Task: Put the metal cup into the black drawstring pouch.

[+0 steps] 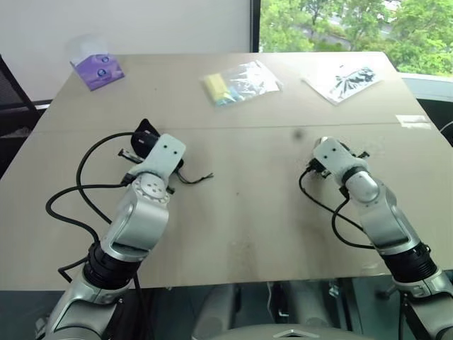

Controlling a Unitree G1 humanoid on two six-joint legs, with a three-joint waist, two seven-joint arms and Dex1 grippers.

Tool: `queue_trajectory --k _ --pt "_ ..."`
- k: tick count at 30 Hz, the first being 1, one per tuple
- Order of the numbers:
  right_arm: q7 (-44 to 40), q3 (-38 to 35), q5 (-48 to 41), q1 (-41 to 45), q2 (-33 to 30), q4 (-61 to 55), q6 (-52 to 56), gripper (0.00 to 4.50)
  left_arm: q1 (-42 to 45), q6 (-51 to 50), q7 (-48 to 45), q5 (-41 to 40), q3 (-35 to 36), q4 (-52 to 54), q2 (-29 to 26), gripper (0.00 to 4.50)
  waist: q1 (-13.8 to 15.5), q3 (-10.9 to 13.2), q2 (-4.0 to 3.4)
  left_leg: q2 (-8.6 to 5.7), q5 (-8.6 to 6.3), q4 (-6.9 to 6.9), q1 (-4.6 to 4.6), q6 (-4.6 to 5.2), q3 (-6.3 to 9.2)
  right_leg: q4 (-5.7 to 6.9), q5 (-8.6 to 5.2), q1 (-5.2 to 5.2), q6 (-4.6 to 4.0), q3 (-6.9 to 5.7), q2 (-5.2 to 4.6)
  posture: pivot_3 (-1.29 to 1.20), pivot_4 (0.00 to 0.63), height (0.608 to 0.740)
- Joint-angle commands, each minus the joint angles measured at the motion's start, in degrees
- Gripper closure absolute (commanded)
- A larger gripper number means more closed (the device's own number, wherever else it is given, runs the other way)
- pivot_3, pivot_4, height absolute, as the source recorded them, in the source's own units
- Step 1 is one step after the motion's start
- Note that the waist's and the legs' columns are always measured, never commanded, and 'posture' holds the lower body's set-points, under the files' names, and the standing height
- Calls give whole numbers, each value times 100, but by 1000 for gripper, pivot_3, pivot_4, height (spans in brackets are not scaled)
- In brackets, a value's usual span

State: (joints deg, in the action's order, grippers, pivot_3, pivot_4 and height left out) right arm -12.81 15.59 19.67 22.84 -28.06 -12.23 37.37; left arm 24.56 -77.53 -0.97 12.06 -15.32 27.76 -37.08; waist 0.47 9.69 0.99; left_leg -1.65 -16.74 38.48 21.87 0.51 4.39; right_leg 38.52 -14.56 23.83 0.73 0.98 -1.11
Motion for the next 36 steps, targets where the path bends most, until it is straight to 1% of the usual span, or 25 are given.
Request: queue_trajectory --k 1,4,6,8,11,15,19,22,27,30,33,36 --pt "-91 -185 23 107 5 -72 -165 4475 60 44 -20 170 87 212 -38 4500 -22 -2 3 0 0 1 -1 0 -1 1 0 0 0 1 0 0 150 740" --pt "-173 -285 -15 99 -25 -46 -331 4475 157 62 -112 163 86 208 -77 4500 -60 -2 3 0 0 0 -2 -1 0 4 0 0 0 1 0 0 150 740" --pt "-277 -464 -257 89 80 -109 -416 4475 243 -8 -227 96 128 204 -73 4500 -70 -2 3 0 1 1 -1 -1 0 5 0 0 0 0 0 0 150 740" --pt "-470 -644 -615 93 255 -238 -438 4475 302 -20 -409 -7 164 211 -82 4500 -98 -2 3 -1 1 2 -1 0 -1 6 0 0 0 1 0 0 150 740" --pt "-1007 -772 -1348 106 561 -598 -578 4475 474 -262 -719 -234 298 193 20 4500 -144 -2 3 -1 1 2 -2 0 -1 11 0 1 0 2 0 0 150 740" --pt "-1551 -759 -2178 72 918 -1041 -476 4475 844 -550 -1476 -905 587 82 101 4500 -141 -2 3 0 1 2 -1 -1 -1 24 0 10 0 3 2 0 150 740" --pt "-1839 -690 -2733 -28 1151 -1261 -378 4475 1241 -935 -2045 -1557 1076 -219 285 4500 -130 -2 3 -1 2 15 0 -1 0 29 0 8 1 1 1 0 150 740" --pt "-2075 -650 -3101 -146 1254 -1263 -520 4475 1560 -1328 -2340 -1968 1375 -520 465 4500 -122 -2 3 -3 2 21 0 -1 2 33 0 7 1 0 0 0 150 740" --pt "-1976 -729 -3314 -269 1305 -1399 -420 4475 1971 -1494 -2540 -2431 1428 -1037 597 4500 -140 -2 3 -4 3 24 1 -2 5 35 0 8 0 -3 1 0 150 740" --pt "-1939 -792 -3442 -361 1272 -1498 -374 4475 2053 -1497 -2640 -2703 1481 -1422 796 4500 -131 -2 3 -4 4 24 0 -5 7 37 0 8 0 -2 1 0 150 740" --pt "-1921 -767 -3501 -492 1202 -1586 -376 4475 2065 -1493 -2749 -2921 1507 -1709 873 4500 -135 -2 3 -4 4 24 0 -5 7 37 0 9 0 -2 1 0 150 740" --pt "-1907 -716 -3565 -625 1156 -1681 -352 4475 2292 -1496 -3046 -3339 1804 -2339 925 4500 -135 -2 3 -4 5 24 0 -6 8 38 0 9 0 -2 1 0 150 740"
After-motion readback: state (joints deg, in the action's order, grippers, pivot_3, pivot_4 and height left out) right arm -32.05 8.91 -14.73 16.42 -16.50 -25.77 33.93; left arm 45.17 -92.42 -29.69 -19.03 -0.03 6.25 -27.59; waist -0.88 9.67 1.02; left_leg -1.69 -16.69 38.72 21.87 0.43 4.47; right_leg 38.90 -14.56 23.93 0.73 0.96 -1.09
